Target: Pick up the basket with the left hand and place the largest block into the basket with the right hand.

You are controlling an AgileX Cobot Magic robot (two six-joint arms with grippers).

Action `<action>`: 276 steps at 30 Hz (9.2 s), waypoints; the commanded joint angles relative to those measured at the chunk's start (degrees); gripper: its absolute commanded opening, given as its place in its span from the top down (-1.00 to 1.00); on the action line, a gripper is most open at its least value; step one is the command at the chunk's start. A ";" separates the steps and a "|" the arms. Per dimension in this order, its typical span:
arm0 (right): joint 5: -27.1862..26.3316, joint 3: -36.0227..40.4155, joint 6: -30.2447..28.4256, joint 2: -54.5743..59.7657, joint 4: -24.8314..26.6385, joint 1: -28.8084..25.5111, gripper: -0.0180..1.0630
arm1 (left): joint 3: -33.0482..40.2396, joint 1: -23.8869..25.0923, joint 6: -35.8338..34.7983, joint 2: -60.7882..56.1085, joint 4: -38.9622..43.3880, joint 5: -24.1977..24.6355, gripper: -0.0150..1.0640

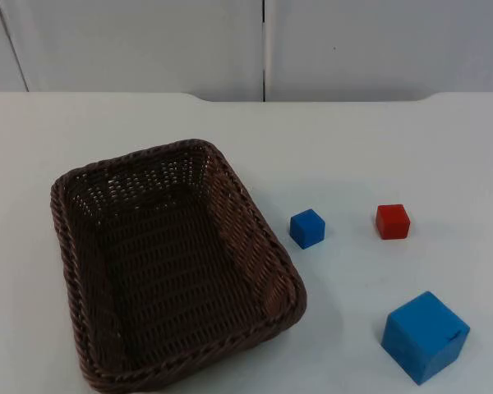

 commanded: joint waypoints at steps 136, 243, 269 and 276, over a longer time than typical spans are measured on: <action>-0.62 0.17 -1.47 -0.24 -0.41 -0.21 -0.99 | -13.31 -5.68 19.62 94.39 -41.54 -33.27 -0.89; -0.62 0.17 -1.57 -0.24 -0.19 -0.21 -0.99 | -20.32 -0.30 20.65 87.74 -31.43 -6.66 0.98; -0.62 0.17 -1.57 -0.24 -0.31 -0.21 -0.99 | -21.96 5.58 22.08 78.81 -35.28 -0.46 0.98; -0.85 0.12 -1.70 -0.24 -0.32 -0.21 -0.99 | -21.96 5.58 18.58 77.66 -31.06 -0.20 0.98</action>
